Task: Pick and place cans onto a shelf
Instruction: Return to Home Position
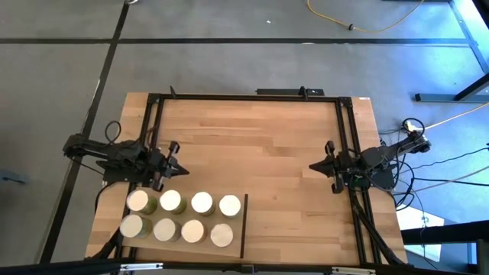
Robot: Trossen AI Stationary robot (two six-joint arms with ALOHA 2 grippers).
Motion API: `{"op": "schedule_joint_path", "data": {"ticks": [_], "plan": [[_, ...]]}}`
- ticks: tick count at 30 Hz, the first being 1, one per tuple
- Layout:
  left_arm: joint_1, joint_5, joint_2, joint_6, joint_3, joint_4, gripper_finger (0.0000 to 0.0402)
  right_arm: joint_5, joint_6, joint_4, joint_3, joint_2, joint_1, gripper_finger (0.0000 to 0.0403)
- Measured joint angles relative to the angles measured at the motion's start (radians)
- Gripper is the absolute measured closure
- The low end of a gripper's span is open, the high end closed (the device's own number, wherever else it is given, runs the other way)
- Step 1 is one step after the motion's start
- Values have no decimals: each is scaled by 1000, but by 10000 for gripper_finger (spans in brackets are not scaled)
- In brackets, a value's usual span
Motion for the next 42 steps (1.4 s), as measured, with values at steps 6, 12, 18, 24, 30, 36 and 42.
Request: {"op": "schedule_joint_path", "data": {"ticks": [6,12,18,24,30,36,42], "plan": [[0,-22,0,13,-13,-6,401,-2,2,-2,0,25,0,399],[0,-42,0,94,-13,-7,401,-2,6,-2,0,76,0,389],[0,-46,0,105,-13,-20,401,5,35,-2,0,115,0,387],[0,-45,0,95,-13,-40,401,5,59,-2,0,119,0,389],[0,-46,0,33,-13,-50,402,5,59,-3,0,119,0,390],[0,-110,0,-59,-14,-56,402,5,58,-3,0,119,0,390],[0,-120,0,-53,-14,-55,402,5,57,-2,0,119,0,390]]}}
